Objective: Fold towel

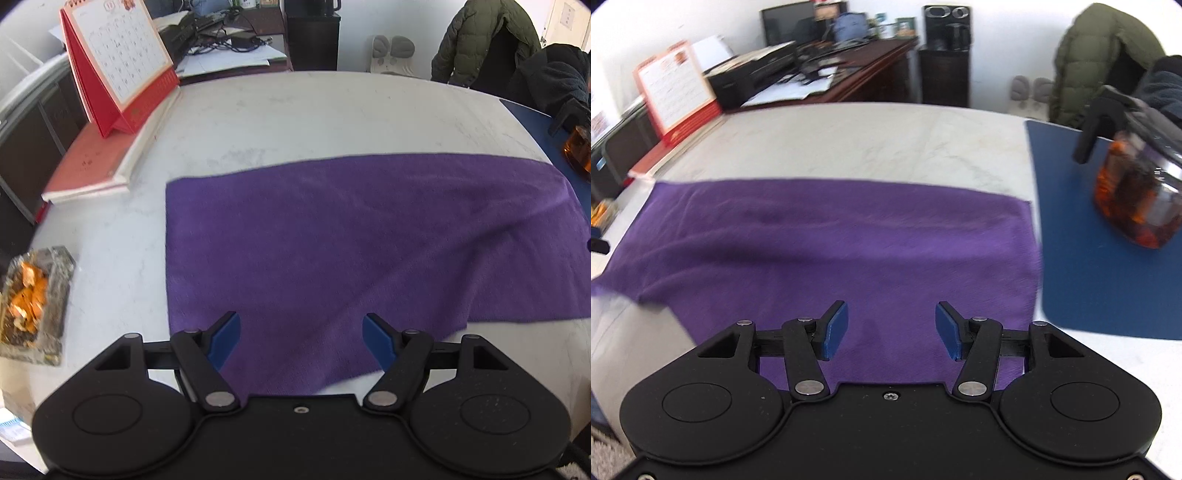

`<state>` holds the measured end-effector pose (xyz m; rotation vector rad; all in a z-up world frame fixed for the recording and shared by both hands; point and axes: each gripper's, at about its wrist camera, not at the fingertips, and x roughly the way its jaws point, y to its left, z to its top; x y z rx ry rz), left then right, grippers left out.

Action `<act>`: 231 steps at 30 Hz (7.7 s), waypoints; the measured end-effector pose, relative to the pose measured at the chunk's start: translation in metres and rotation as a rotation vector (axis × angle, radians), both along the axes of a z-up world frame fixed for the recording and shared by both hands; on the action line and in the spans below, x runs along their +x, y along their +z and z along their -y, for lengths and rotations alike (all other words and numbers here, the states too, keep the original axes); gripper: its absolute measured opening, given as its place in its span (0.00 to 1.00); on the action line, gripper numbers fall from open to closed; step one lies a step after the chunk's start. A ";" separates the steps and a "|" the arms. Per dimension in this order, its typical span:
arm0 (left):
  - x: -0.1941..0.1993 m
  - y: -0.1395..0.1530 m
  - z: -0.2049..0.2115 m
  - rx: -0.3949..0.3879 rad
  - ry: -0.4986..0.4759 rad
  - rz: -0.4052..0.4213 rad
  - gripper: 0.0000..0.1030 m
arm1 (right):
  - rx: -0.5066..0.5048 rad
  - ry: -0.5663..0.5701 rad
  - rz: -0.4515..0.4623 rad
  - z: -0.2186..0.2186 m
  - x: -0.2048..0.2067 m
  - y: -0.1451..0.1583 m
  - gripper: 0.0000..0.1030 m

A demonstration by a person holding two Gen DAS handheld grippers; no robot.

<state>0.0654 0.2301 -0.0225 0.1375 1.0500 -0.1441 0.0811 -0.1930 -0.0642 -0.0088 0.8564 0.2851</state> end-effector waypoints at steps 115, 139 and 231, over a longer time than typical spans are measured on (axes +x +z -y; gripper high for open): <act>-0.043 -0.060 0.070 -0.015 0.078 -0.028 0.79 | -0.174 0.377 -0.124 -0.065 0.006 -0.016 0.57; -0.009 -0.038 0.057 0.035 0.032 0.030 0.73 | -0.166 0.246 -0.064 -0.050 0.019 -0.007 0.58; -0.076 0.095 0.197 -0.280 -0.055 0.510 0.98 | 0.723 0.161 0.597 0.073 -0.041 0.176 1.00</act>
